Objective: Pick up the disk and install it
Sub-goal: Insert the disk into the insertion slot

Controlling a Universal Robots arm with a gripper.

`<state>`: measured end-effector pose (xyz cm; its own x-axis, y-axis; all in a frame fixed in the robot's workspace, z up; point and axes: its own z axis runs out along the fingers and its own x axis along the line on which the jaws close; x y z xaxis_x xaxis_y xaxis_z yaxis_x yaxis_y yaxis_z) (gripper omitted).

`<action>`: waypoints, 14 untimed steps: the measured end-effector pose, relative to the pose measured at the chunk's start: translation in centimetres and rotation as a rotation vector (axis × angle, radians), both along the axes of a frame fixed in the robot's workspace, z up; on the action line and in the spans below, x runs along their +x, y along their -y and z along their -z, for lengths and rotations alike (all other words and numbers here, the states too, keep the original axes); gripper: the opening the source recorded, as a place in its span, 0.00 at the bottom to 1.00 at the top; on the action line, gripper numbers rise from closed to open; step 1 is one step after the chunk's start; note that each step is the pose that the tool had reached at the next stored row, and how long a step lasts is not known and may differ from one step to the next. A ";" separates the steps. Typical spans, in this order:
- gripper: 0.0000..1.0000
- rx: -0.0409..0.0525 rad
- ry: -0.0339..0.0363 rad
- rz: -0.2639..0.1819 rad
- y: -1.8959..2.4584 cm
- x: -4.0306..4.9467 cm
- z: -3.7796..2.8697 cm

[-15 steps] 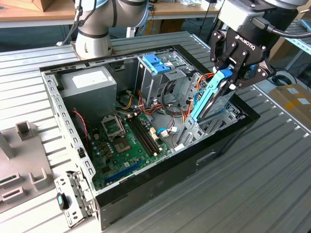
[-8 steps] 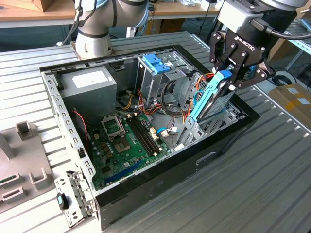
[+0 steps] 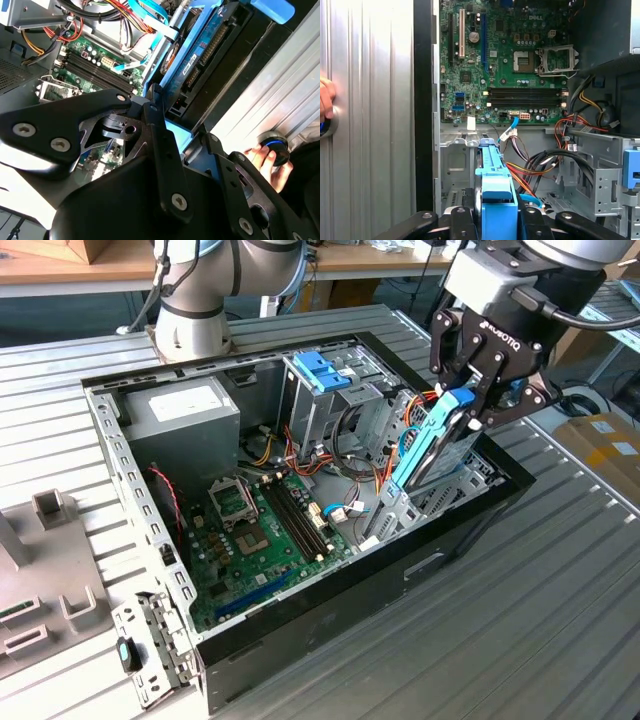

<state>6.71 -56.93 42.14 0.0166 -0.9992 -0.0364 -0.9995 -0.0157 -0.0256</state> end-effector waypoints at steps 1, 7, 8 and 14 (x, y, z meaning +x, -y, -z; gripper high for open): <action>0.37 0.0000 0.0000 0.000 0.00 0.00 0.04; 0.37 0.0000 0.0000 0.000 0.00 0.00 0.33; 0.37 0.0000 0.0000 0.000 0.00 0.00 0.38; 0.37 0.0000 0.0000 0.000 0.00 0.00 0.71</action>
